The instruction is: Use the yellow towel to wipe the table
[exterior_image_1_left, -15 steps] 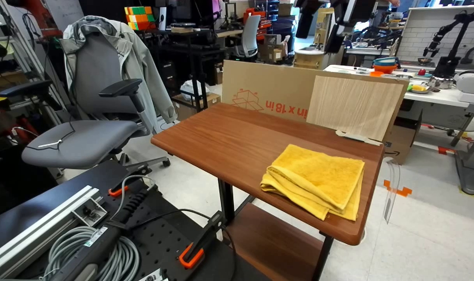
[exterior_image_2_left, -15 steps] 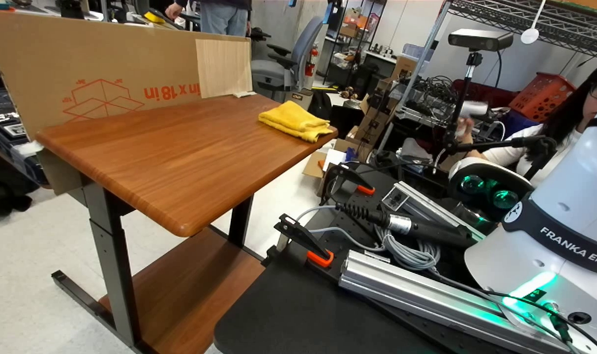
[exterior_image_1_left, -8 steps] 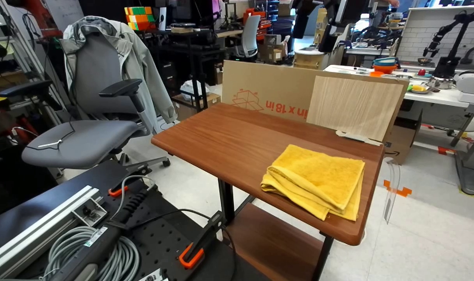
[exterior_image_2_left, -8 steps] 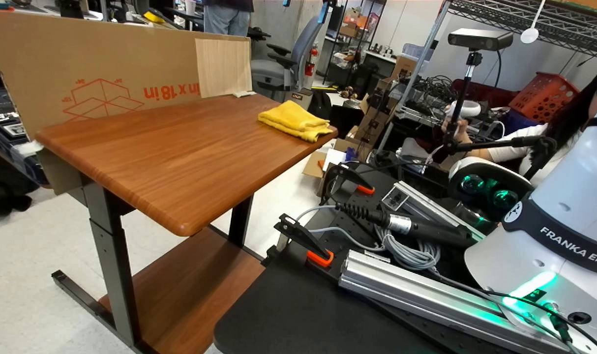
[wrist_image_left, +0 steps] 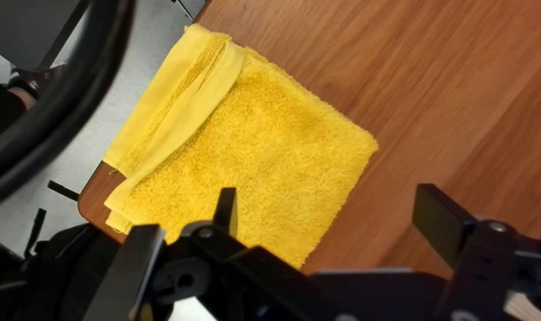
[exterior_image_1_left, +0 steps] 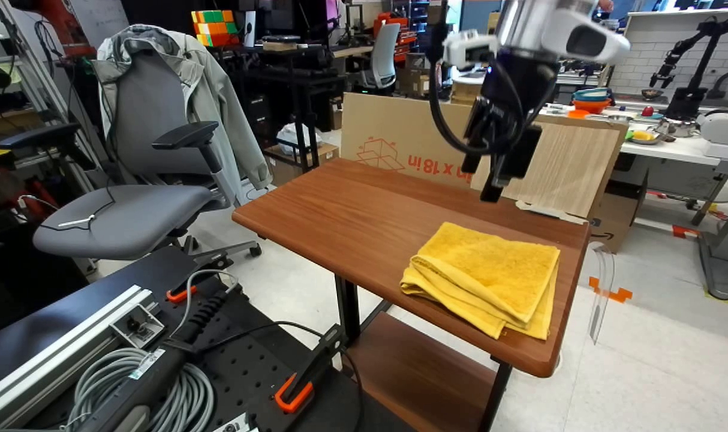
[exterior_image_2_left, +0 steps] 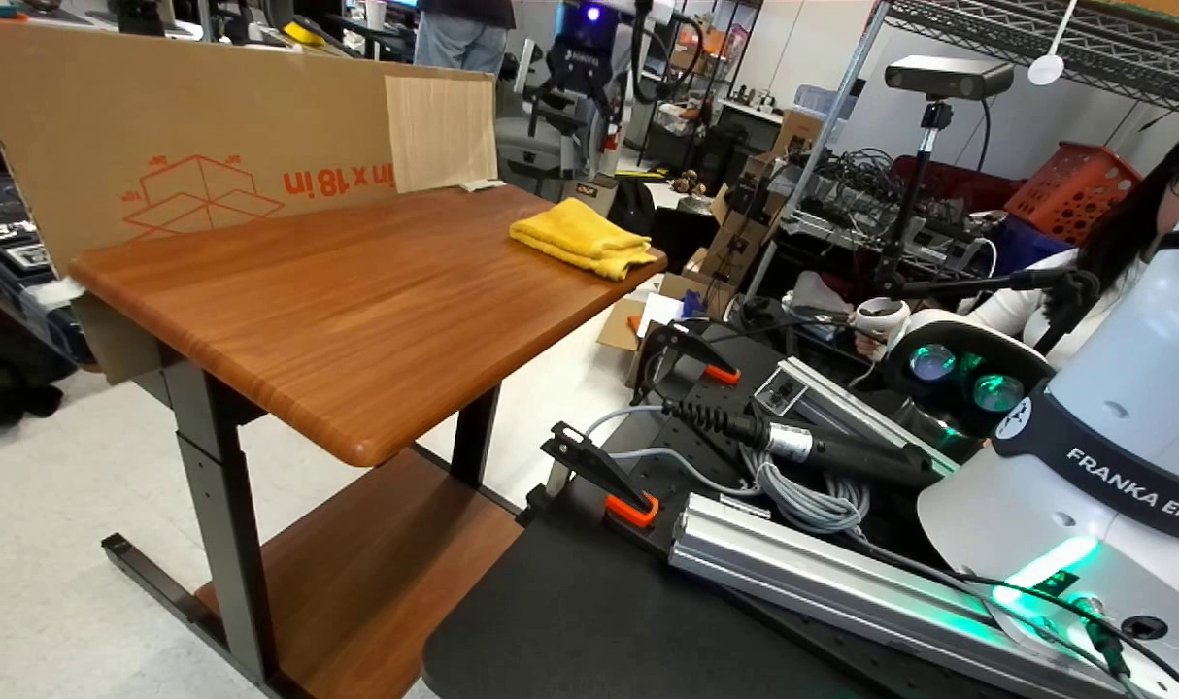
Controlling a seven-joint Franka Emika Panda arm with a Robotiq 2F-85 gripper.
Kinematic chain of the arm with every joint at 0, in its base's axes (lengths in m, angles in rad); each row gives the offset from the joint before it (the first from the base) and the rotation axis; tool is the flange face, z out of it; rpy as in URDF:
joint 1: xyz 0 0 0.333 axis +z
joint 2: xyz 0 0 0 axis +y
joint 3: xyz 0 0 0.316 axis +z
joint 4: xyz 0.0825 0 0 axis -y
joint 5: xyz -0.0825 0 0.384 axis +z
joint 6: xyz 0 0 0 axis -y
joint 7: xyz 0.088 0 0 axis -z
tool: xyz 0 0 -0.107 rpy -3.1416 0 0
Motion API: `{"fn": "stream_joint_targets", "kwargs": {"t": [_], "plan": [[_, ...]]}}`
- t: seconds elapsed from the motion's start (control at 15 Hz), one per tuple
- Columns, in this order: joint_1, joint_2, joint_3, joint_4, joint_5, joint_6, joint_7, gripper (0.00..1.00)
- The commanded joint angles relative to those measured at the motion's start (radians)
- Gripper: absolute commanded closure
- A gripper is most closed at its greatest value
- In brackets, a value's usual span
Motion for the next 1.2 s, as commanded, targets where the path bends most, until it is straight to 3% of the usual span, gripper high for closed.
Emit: {"fn": "stream_joint_targets", "kwargs": {"t": [0.0,0.33,0.4,0.67,1.13], "plan": [[-0.012,0.185,-0.024,0.145,-0.005,-0.032,0.08,0.0],[-0.024,0.321,-0.063,0.2,-0.018,-0.015,0.115,0.0],[-0.018,0.271,-0.047,0.144,-0.001,-0.004,0.091,0.0],[-0.023,0.262,-0.045,0.13,0.012,0.031,0.087,0.0],[-0.084,0.365,-0.013,0.221,0.131,0.14,0.128,0.0]]}}
